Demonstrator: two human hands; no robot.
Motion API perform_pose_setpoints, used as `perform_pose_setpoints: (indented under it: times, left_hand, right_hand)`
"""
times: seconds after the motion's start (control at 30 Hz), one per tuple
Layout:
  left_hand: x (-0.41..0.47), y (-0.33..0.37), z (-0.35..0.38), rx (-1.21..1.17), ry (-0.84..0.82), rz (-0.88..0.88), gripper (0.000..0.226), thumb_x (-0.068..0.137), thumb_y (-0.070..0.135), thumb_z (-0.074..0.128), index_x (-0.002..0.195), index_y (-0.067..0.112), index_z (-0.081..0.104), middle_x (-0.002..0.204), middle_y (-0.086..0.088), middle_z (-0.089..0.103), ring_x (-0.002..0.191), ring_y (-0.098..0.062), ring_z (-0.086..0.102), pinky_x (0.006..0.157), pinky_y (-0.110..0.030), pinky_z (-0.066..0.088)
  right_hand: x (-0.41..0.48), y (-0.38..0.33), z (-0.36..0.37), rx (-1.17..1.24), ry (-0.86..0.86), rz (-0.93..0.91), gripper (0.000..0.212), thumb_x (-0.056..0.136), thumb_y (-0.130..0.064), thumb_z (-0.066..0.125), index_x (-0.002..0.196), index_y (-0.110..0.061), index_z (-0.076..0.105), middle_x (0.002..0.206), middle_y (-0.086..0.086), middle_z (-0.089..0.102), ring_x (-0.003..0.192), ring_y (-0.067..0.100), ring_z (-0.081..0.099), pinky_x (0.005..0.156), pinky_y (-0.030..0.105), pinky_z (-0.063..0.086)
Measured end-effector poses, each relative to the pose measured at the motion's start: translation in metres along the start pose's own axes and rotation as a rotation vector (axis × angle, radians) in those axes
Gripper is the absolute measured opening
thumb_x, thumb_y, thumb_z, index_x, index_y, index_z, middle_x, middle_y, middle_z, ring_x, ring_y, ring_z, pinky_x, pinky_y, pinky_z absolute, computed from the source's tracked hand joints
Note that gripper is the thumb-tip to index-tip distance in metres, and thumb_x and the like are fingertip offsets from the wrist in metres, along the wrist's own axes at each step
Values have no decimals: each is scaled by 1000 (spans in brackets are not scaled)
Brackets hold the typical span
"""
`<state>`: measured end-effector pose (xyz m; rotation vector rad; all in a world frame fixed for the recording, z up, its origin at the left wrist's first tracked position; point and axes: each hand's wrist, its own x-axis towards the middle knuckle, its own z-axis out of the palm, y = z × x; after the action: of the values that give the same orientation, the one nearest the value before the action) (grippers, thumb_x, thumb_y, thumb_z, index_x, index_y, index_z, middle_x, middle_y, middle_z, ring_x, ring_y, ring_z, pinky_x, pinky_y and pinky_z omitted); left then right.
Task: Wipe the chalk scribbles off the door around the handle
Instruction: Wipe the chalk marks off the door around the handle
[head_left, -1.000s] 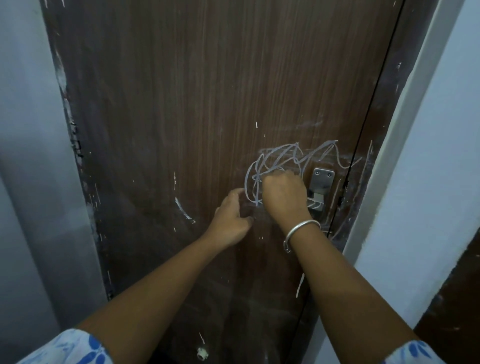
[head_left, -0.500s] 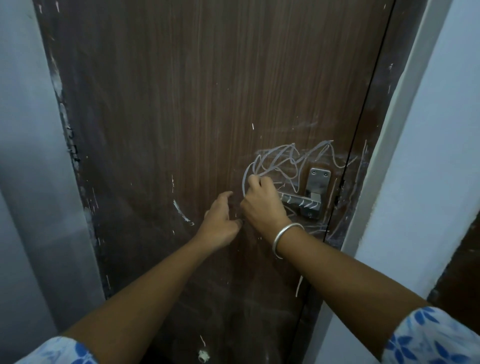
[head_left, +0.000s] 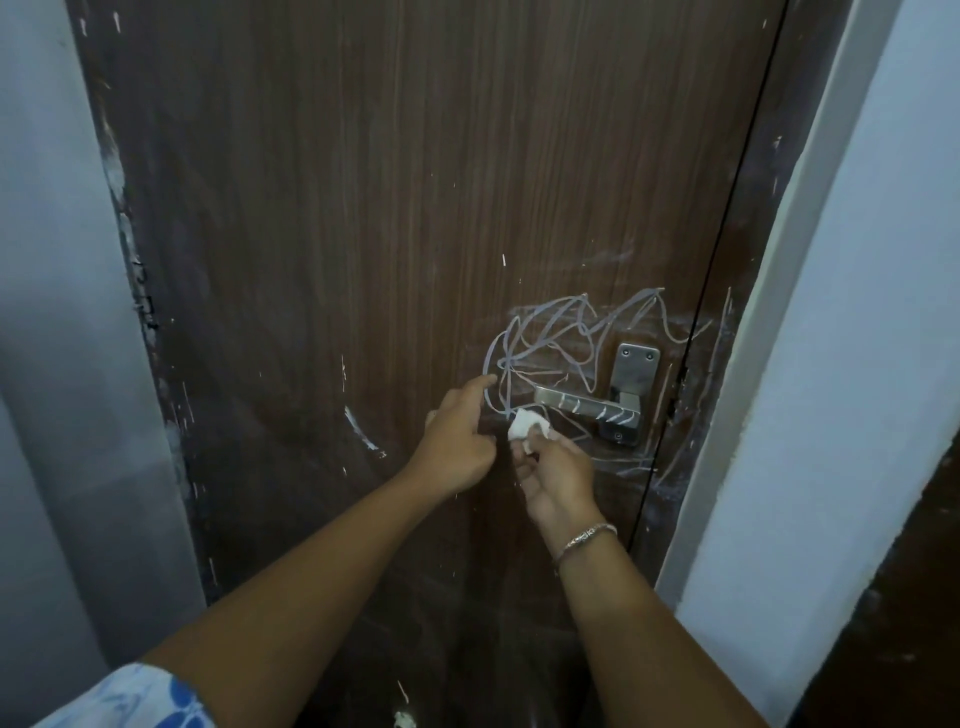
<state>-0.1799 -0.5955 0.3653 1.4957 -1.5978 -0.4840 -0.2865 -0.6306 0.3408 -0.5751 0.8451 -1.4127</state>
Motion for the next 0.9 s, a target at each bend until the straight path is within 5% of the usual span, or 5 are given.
perform_pose_setpoints:
  times: [0.17, 0.3, 0.47, 0.63, 0.9]
  left_hand:
    - [3, 14, 2, 158, -55, 33, 74, 82, 6, 48, 146, 34, 24, 138, -6, 34, 124, -32, 28, 95, -27, 22]
    - [5, 23, 4, 239, -106, 43, 77, 80, 8, 48, 145, 39, 22, 138, -2, 32, 120, -29, 28, 102, -37, 27]
    - [9, 29, 7, 304, -146, 61, 78, 80, 10, 46, 146, 41, 19, 141, -3, 30, 121, -30, 27, 106, -44, 28]
    - [12, 32, 13, 307, -125, 52, 74, 80, 12, 49, 144, 39, 25, 141, -2, 32, 119, -30, 29, 107, -45, 28]
    - [10, 30, 15, 268, -113, 44, 79, 75, 4, 44, 143, 41, 27, 138, -2, 35, 119, -32, 29, 105, -49, 29]
  right_hand:
    - [10, -13, 14, 198, -47, 189, 13, 93, -11, 51, 103, -7, 59, 75, 4, 57, 56, 7, 46, 38, 12, 36]
    - [10, -15, 6, 218, -97, 237, 10, 92, -12, 52, 94, -8, 60, 74, 2, 57, 55, 7, 44, 53, 17, 32]
    - [11, -20, -6, 263, -67, 230, 9, 91, -12, 53, 86, -8, 59, 66, 2, 61, 39, 4, 47, 35, 13, 33]
    - [11, -25, -2, 190, -92, 228, 14, 93, -10, 50, 81, -8, 58, 56, 1, 60, 38, 4, 45, 41, 12, 33]
    - [3, -26, -17, 409, -54, 222, 7, 90, -5, 54, 84, -5, 58, 78, 7, 59, 57, 10, 46, 44, 13, 37]
